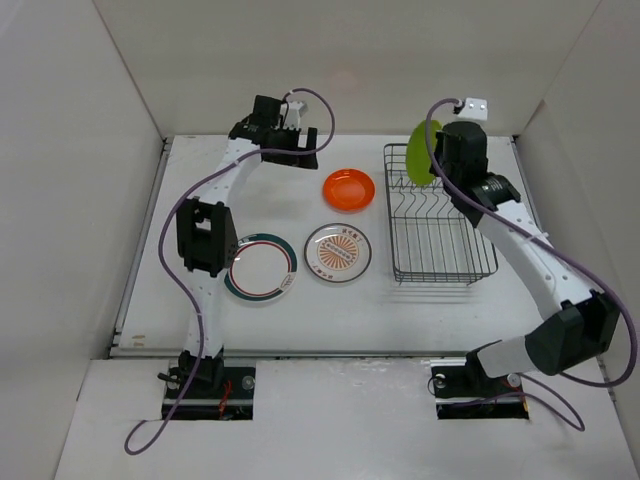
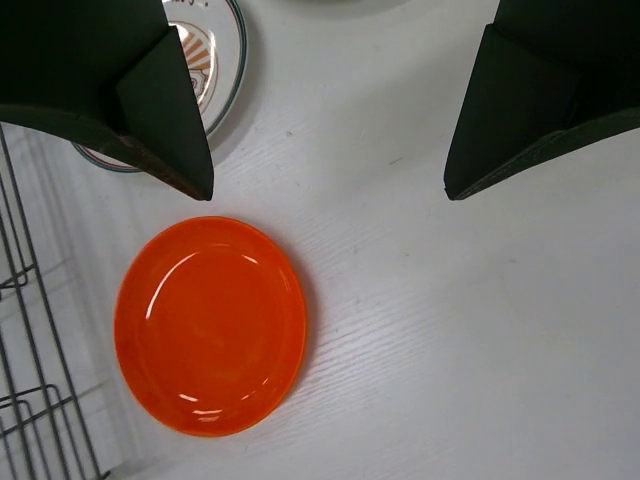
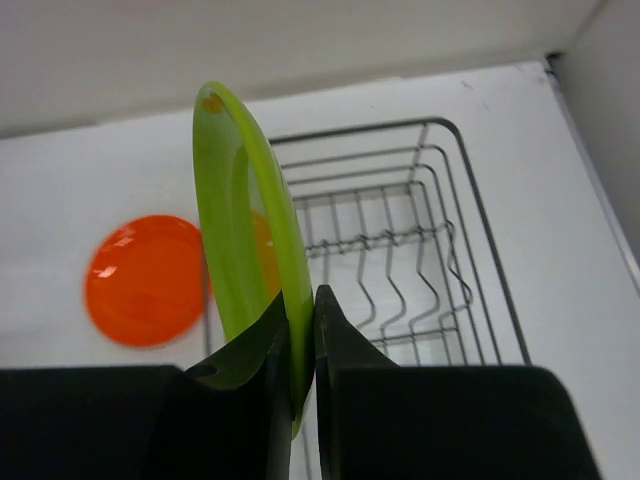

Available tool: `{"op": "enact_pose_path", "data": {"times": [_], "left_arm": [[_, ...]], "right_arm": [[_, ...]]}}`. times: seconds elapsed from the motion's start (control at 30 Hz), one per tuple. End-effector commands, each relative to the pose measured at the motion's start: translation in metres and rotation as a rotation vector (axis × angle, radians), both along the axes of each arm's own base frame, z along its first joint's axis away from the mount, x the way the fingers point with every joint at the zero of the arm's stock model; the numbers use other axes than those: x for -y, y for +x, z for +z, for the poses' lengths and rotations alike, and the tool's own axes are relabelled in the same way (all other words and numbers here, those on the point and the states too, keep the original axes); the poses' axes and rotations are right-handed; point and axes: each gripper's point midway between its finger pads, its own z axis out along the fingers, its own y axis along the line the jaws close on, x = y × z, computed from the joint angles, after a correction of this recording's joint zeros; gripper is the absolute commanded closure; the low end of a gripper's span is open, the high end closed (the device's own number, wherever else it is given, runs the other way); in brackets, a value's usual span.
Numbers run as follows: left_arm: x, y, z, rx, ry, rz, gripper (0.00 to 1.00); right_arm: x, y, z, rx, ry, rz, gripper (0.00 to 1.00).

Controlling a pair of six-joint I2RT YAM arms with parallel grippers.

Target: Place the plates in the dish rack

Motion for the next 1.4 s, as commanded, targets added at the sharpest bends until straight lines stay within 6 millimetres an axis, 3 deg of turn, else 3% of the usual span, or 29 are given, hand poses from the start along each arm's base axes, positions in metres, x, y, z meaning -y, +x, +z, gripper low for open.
{"op": "enact_pose_path", "data": {"times": [0.0, 0.03, 0.17, 0.2, 0.23, 0.63, 0.73, 0.83, 0.87, 0.9, 1.0, 1.1, 1.13, 1.3, 1.33, 1.37], "left_arm": [[-0.002, 0.006, 0.003, 0.001, 0.007, 0.017, 0.0], [0.008, 0.004, 0.001, -0.005, -0.013, -0.013, 0.0], [0.014, 0.008, -0.015, -0.024, -0.025, -0.041, 0.0], [0.016, 0.01, -0.004, -0.001, -0.039, -0.049, 0.0], [0.017, 0.011, -0.012, -0.014, -0.035, -0.049, 0.0], [0.025, 0.017, -0.022, -0.031, -0.075, -0.052, 0.0], [0.034, 0.017, -0.023, -0.026, -0.099, -0.072, 0.0], [0.039, 0.021, -0.03, -0.038, -0.128, -0.062, 0.02], [0.041, 0.023, -0.033, -0.038, -0.135, -0.068, 0.04], [0.044, 0.024, -0.026, -0.03, -0.151, -0.069, 0.04], [0.057, 0.023, -0.032, -0.035, -0.156, -0.084, 0.05], [0.065, 0.024, -0.038, -0.033, -0.138, -0.062, 0.06], [0.063, 0.028, -0.044, -0.029, -0.128, -0.049, 0.06], [0.07, 0.032, -0.07, -0.039, -0.064, 0.006, 0.12], [0.069, 0.032, -0.07, -0.043, -0.065, 0.021, 0.2], [0.071, 0.036, -0.073, -0.042, -0.072, 0.026, 0.2]], "right_arm": [[0.042, -0.006, -0.043, -0.173, -0.178, -0.195, 1.0], [0.046, -0.004, -0.047, -0.184, -0.182, -0.206, 1.0], [0.04, 0.009, -0.059, -0.196, -0.197, -0.186, 1.0], [0.039, 0.012, -0.061, -0.196, -0.205, -0.182, 1.0], [0.037, 0.014, -0.068, -0.213, -0.216, -0.165, 1.0], [0.023, 0.04, -0.101, -0.271, -0.227, -0.108, 1.0], [0.019, 0.047, -0.106, -0.279, -0.227, -0.099, 0.95], [0.017, 0.053, -0.109, -0.281, -0.235, -0.095, 0.64], [0.017, 0.054, -0.104, -0.27, -0.23, -0.096, 0.5], [0.012, 0.054, -0.104, -0.268, -0.232, -0.087, 0.43], [0.016, 0.053, -0.1, -0.265, -0.239, -0.105, 0.2], [0.014, 0.044, -0.077, -0.221, -0.242, -0.122, 0.09], [0.018, 0.04, -0.072, -0.218, -0.248, -0.137, 0.0], [0.015, 0.011, -0.023, -0.128, -0.224, -0.134, 0.0], [0.009, 0.005, -0.02, -0.119, -0.221, -0.117, 0.0], [0.013, 0.001, -0.01, -0.098, -0.214, -0.127, 0.0]]}}
